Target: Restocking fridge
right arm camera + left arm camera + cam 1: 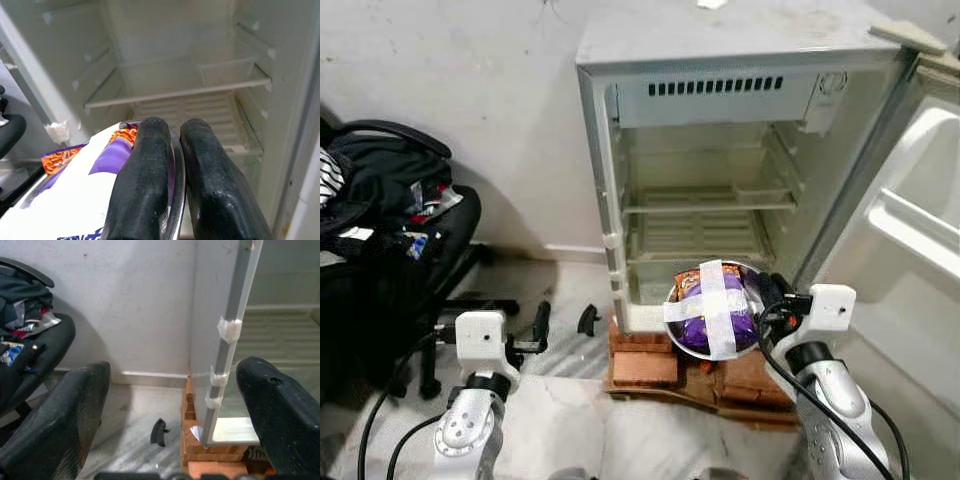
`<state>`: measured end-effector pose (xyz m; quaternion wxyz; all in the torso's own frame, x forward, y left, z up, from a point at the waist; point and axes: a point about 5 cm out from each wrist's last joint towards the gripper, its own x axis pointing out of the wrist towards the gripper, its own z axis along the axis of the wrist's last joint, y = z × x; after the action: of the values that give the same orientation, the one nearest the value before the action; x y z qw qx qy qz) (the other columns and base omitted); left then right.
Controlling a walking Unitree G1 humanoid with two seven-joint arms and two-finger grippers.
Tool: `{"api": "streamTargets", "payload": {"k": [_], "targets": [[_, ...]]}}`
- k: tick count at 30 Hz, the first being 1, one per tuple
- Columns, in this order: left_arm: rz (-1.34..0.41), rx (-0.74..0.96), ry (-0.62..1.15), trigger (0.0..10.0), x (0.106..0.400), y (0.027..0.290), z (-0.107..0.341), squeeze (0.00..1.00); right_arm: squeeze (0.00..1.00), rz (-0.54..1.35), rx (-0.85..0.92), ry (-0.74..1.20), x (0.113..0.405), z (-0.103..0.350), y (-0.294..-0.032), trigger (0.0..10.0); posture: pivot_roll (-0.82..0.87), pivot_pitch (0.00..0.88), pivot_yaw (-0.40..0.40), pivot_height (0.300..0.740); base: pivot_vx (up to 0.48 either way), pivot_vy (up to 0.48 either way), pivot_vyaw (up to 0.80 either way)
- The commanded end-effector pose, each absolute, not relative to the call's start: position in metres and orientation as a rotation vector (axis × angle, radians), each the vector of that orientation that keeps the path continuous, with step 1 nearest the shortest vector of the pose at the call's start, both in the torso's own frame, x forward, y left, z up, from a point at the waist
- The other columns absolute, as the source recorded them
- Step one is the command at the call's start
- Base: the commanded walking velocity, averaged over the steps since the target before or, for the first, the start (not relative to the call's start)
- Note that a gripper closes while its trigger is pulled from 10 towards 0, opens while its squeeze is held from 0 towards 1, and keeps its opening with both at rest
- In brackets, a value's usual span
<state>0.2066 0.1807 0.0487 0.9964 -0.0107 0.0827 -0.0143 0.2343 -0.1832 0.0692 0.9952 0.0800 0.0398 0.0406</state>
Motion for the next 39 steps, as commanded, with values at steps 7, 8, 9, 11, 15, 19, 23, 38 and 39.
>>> {"api": "streamTargets", "payload": {"k": [7, 8, 9, 11, 15, 19, 23, 38, 39], "targets": [[-0.022, -0.022, 0.187, 10.0, 0.209, 0.187, 0.042, 0.0, 0.0, 0.117, 0.148, 0.017, 0.243, 0.084, -0.179, 10.0, -0.06, 0.0, 0.056, 0.74, 0.294, 0.0, 0.0], [-0.022, -0.022, 0.186, 10.0, 0.209, 0.188, 0.042, 0.0, 0.0, 0.117, 0.149, 0.017, 0.243, 0.085, -0.179, 10.0, -0.06, 0.0, 0.056, 0.74, 0.292, 0.0, 0.0], [-0.022, -0.022, 0.185, 10.0, 0.209, 0.188, 0.043, 0.0, 0.0, 0.117, 0.15, 0.016, 0.244, 0.085, -0.179, 10.0, -0.06, 0.0, 0.056, 0.74, 0.296, 0.0, 0.0], [-0.021, -0.021, 0.182, 10.0, 0.209, 0.188, 0.044, 0.0, 0.0, 0.118, 0.151, 0.015, 0.244, 0.085, -0.179, 10.0, -0.06, 0.0, 0.057, 0.74, 0.296, 0.0, 0.0], [-0.025, -0.019, 0.175, 10.0, 0.209, 0.187, 0.046, 0.0, 0.0, 0.117, 0.151, 0.013, 0.245, 0.086, -0.179, 10.0, -0.06, 0.0, 0.059, 0.74, 0.295, 0.0, 0.0], [-0.029, -0.017, 0.174, 10.0, 0.209, 0.185, 0.047, 0.0, 0.0, 0.111, 0.149, 0.01, 0.246, 0.086, -0.182, 10.0, -0.06, 0.0, 0.059, 0.74, 0.296, 0.0, 0.0], [-0.03, -0.018, 0.171, 10.0, 0.21, 0.184, 0.049, 0.0, 0.0, 0.113, 0.149, 0.01, 0.247, 0.086, -0.181, 10.0, -0.06, 0.0, 0.061, 0.74, 0.296, 0.0, 0.0], [-0.034, -0.029, 0.178, 10.0, 0.21, 0.179, 0.052, 0.0, 0.0, 0.12, 0.147, 0.018, 0.247, 0.085, -0.18, 10.0, -0.06, 0.0, 0.061, 0.74, 0.076, 0.225, 0.0], [-0.033, -0.028, 0.179, 10.0, 0.21, 0.179, 0.052, 0.0, 0.0, 0.119, 0.146, 0.018, 0.247, 0.085, -0.181, 10.0, -0.06, 0.0, 0.061, 0.74, 0.0, 0.251, 0.0]]}}
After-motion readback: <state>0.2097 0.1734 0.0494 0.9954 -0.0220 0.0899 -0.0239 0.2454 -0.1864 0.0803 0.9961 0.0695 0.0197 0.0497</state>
